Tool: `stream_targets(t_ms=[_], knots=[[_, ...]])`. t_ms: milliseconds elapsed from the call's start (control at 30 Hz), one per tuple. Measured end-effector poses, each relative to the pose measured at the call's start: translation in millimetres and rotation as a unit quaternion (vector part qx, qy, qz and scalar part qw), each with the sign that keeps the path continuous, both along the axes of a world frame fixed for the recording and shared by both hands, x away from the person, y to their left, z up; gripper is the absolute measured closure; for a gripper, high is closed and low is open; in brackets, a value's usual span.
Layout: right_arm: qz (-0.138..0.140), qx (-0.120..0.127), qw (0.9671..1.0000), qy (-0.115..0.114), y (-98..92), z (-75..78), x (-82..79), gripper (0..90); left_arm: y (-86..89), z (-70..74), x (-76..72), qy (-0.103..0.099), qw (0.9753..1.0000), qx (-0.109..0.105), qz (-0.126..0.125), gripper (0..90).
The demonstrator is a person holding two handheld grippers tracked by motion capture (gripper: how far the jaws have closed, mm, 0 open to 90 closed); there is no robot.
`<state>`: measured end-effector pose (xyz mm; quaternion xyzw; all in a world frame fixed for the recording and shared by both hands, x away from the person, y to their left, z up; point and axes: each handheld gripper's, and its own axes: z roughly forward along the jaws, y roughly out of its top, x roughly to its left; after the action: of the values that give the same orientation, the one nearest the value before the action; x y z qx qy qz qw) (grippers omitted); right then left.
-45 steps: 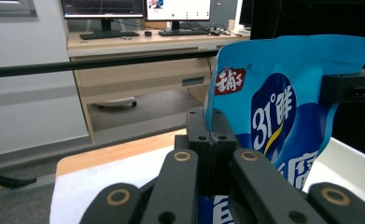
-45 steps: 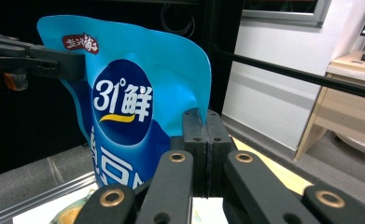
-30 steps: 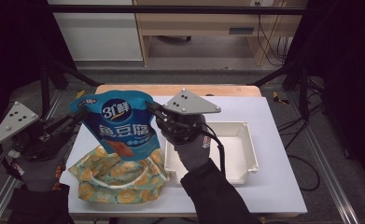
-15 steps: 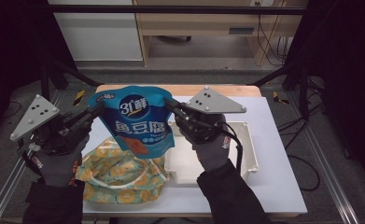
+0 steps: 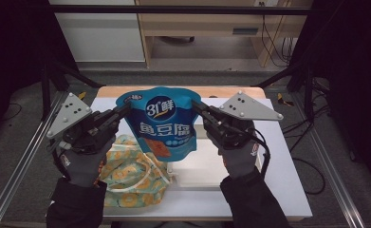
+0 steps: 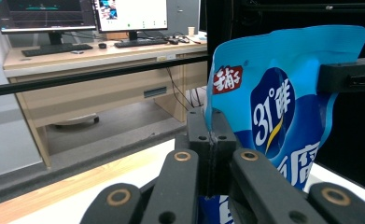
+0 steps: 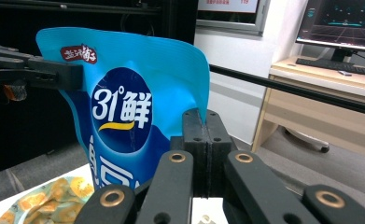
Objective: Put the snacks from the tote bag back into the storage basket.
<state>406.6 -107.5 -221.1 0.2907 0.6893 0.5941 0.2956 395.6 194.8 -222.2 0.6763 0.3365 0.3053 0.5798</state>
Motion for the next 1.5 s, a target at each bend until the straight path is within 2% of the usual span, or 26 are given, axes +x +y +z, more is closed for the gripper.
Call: stream_targets(t_ms=[500, 767, 800, 867, 1000, 1033, 1100, 1500], knots=[[-0.028, 0.004, 0.9996, 0.001, -38.2, -6.3, -7.0, 90.0, -39.0, -4.4, 7.3, 0.000, 0.9996, 0.009, -0.028, 89.8], [-0.040, 0.010, 0.9991, 0.005, -54.9, -14.2, -10.0, 90.0, -52.7, -9.4, 10.0, 0.002, 0.9992, 0.011, -0.039, 89.8], [-0.040, 0.010, 0.9991, 0.005, -54.9, -14.2, -10.0, 90.0, -54.6, -10.2, 10.9, -0.004, 0.9992, 0.012, -0.039, 89.8], [-0.043, 0.011, 0.9990, 0.007, -58.4, -16.2, -11.0, 90.0, -57.5, -11.9, 11.0, -0.004, 0.9991, 0.011, -0.041, 89.8], [-0.047, 0.011, 0.9988, 0.007, -64.7, -20.4, -12.8, 90.0, -63.2, -17.4, 10.6, -0.003, 0.9988, 0.011, -0.047, 89.8], [-0.048, 0.011, 0.9988, 0.007, -65.8, -21.5, -12.9, 90.0, -65.4, -20.0, 10.1, 0.004, 0.9987, 0.007, -0.050, 89.8], [-0.050, 0.012, 0.9986, 0.012, -70.3, -26.4, -13.2, 90.0, -67.6, -22.8, 10.8, 0.006, 0.9985, 0.007, -0.053, 89.8], [-0.061, 0.011, 0.9978, 0.025, -82.9, -49.8, -14.4, 90.0, -80.3, -44.5, 15.3, 0.017, 0.9976, 0.016, -0.066, 89.8]])
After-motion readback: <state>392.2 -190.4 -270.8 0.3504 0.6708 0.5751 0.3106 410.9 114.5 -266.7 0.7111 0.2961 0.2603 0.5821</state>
